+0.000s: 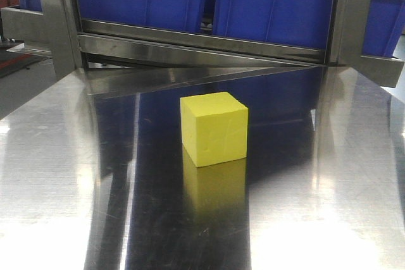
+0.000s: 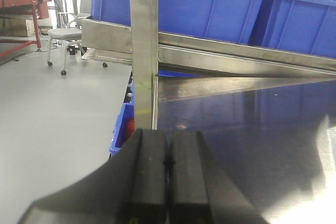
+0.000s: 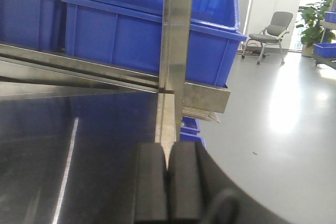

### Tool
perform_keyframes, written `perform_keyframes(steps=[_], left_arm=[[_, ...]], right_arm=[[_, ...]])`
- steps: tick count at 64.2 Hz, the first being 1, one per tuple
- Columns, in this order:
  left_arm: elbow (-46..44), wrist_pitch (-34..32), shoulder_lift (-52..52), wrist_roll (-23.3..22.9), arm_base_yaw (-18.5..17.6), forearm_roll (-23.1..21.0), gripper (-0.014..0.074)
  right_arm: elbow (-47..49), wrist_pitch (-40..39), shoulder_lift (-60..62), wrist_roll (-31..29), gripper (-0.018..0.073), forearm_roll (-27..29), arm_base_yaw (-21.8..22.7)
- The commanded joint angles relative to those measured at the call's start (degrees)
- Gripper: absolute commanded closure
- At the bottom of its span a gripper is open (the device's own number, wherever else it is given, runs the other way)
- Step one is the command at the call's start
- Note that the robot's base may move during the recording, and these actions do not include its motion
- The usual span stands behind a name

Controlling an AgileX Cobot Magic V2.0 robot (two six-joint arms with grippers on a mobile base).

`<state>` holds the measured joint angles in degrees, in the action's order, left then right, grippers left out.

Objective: Place yellow foam block on left shelf second layer
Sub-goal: 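Lower the right gripper over the yellow foam cube on the table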

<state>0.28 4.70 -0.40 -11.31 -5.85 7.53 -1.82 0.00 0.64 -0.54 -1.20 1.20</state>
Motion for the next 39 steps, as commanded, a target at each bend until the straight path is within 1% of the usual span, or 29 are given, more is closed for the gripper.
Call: perform_keyframes(steps=[1, 39], left_arm=[[1.5, -5.0, 0.4, -0.2, -0.1, -0.4, 0.0460], [1.5, -5.0, 0.4, -0.2, -0.1, -0.4, 0.0460]], right_arm=[[1.3, -5.3, 0.9, -0.2, 0.0526, 0.1, 0.1], [1.3, -5.3, 0.9, -0.2, 0.0526, 0.1, 0.1]])
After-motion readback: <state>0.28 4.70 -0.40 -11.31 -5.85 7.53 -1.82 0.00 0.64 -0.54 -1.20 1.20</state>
